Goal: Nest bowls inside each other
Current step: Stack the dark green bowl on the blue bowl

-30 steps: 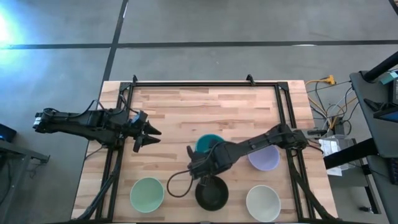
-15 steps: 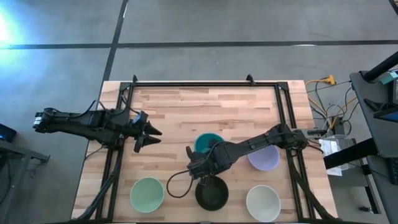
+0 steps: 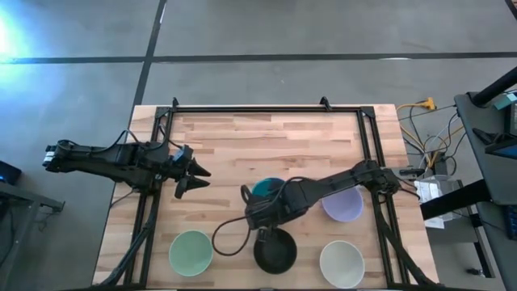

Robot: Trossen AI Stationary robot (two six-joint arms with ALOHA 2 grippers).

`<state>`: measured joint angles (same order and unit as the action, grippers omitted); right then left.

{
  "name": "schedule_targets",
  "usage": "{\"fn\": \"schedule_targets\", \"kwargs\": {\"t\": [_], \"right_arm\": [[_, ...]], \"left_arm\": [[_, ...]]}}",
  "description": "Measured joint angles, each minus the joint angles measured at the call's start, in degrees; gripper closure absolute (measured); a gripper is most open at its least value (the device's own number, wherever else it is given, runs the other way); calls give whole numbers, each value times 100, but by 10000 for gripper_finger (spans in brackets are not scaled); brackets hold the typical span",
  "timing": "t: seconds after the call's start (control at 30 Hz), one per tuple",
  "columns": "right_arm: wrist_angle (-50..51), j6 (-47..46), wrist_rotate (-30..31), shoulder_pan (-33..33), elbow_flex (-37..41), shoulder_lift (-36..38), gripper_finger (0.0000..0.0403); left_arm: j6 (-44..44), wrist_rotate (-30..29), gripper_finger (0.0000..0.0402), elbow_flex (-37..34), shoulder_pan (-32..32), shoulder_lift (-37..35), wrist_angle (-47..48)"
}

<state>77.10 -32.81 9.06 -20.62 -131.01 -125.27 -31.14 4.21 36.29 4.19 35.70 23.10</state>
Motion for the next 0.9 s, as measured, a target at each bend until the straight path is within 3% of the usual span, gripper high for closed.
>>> {"fn": "schedule_targets", "kwargs": {"t": [0.13, 0.33, 0.9], "right_arm": [[-12, -18, 2, 17, -183, 5, 321], [15, -16, 2, 44, 48, 9, 386], [-2, -81, -252, 131, 302, -56, 394]], "left_arm": [[0, 2, 210, 2, 0, 19, -1], [-1, 4, 210, 2, 0, 55, -13], [4, 11, 210, 2, -4, 101, -13]]}}
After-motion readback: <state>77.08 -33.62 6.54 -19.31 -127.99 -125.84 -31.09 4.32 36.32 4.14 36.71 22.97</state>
